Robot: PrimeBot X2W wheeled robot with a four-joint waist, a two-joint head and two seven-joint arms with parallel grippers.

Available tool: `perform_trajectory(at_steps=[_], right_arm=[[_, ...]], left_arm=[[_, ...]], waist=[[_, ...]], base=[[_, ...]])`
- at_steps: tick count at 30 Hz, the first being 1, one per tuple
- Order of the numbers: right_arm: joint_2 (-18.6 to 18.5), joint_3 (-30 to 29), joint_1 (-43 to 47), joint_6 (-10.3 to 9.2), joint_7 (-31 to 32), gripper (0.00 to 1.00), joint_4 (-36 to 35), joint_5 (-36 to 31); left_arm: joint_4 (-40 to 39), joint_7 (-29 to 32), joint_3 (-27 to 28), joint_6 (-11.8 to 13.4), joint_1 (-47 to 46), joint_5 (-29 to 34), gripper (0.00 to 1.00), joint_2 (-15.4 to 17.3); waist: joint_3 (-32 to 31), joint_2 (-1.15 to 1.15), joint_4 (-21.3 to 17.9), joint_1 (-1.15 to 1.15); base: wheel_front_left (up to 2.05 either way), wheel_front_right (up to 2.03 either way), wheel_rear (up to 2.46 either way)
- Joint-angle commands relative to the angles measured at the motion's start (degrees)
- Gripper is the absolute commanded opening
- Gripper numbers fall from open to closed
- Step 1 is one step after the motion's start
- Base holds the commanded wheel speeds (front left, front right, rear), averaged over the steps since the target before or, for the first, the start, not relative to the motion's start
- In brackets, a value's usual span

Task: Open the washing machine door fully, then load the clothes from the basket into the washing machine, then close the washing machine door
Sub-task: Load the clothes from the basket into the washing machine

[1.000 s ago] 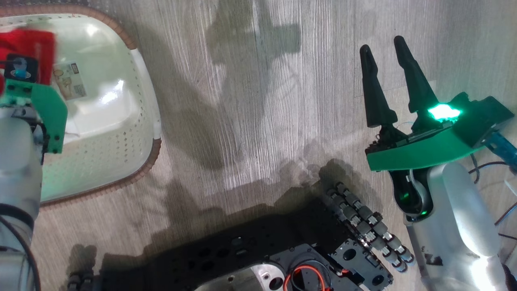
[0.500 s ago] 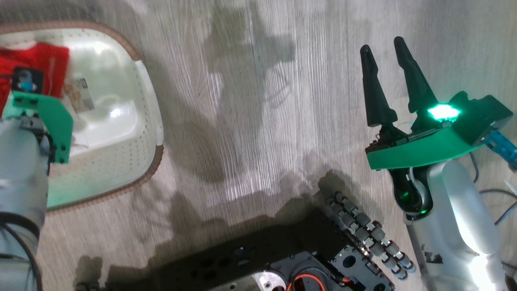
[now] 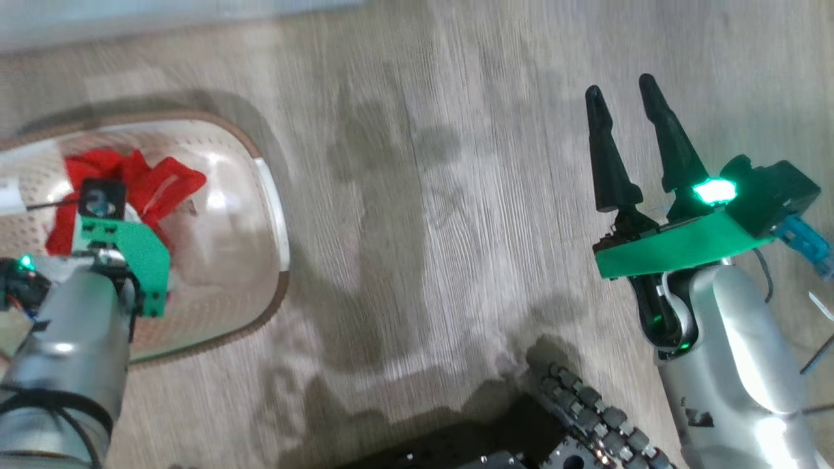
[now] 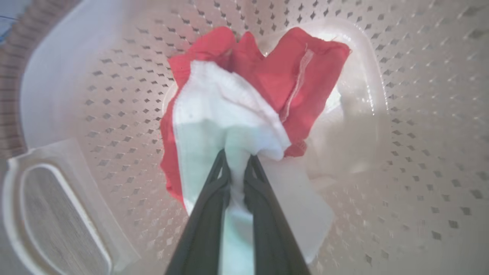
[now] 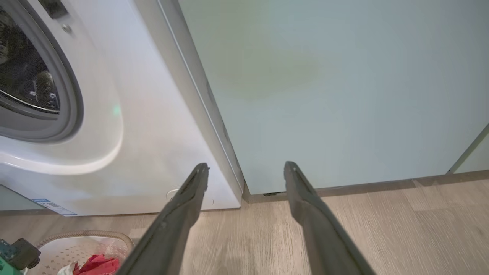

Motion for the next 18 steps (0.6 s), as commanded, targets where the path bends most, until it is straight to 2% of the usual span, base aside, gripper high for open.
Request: perform_trajectory(at_steps=[1,12,18], right_arm=[[-0.1,0.8,2.2,0.0,-0.5,1.0,-1.2,-0.6],[-0.1,0.7,4.3,0.0,-0.5,1.0,1.0,-0.6],[-0.1,0.6,5.9,0.0,-0.5,1.0,2.1,-0.7]], left_arm=[[-0.4,-1.5,1.4,0.1,1.7,-0.5,0.0,1.5],[-0.5,-11.8,-0.6,-0.4,5.3,-0.4,0.0,0.2],[-2.9,-14.8,-1.0,0.2,7.7,-0.7,0.0,0.1]], waist=[[-3.9,0.0,0.9,0.0],[-14.4,0.0,2.8,0.0],[-19.3,0.0,3.7,0.0]], base=[[0.0,0.0,0.0],[0.0,0.0,0.0],[0.0,0.0,0.0]])
